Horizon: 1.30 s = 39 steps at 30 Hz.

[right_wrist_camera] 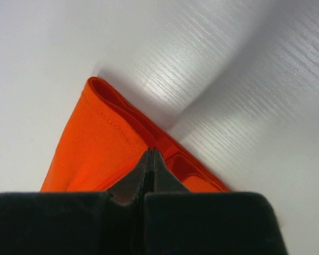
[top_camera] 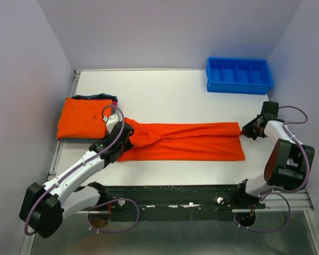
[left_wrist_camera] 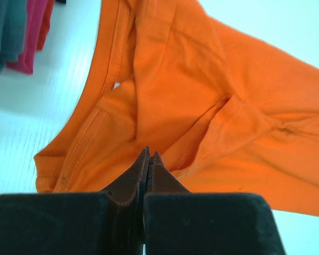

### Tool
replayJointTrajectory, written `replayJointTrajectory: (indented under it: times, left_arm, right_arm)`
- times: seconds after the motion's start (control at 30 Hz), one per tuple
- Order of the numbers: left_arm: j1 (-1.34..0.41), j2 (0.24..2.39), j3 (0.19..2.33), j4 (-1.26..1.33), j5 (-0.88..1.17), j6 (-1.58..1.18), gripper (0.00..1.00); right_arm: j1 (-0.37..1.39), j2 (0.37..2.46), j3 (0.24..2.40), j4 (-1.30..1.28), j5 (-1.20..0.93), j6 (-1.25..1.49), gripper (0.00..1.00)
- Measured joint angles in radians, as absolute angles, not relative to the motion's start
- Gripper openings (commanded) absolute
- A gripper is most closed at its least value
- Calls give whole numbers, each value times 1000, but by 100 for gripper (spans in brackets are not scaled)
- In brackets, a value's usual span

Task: Fold and stack the t-shirts
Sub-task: Fold the other side of the tshirt into a rectangle

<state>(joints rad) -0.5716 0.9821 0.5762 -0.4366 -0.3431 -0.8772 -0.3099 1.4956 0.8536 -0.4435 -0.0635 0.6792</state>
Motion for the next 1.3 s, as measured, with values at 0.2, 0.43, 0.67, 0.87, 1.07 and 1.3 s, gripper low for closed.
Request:
replayJointTrajectory:
  times: [0.2, 0.43, 0.67, 0.87, 1.07, 1.3]
  left_arm:
    - [-570, 1042, 728, -445, -408, -828, 0]
    - [-551, 1069, 804, -448, -451, -781, 0]
    - [-540, 1079, 790, -450, -451, -770, 0]
    - [-539, 1029, 673, -441, -401, -798, 0]
    - [-588, 959, 503, -406, -285, -876, 0]
    - [-649, 963, 445, -393, -220, -945, 14]
  right_arm:
    - [-310, 1479, 891, -455, -64, 678, 2]
    - [-310, 1475, 883, -455, -65, 678, 1]
    - [-310, 1483, 849, -450, -65, 679, 24]
    - [-312, 1467, 828, -425, -64, 677, 54]
    - [-300, 1321, 794, -395, -75, 640, 53]
    - [-67, 1291, 794, -282, -220, 585, 53]
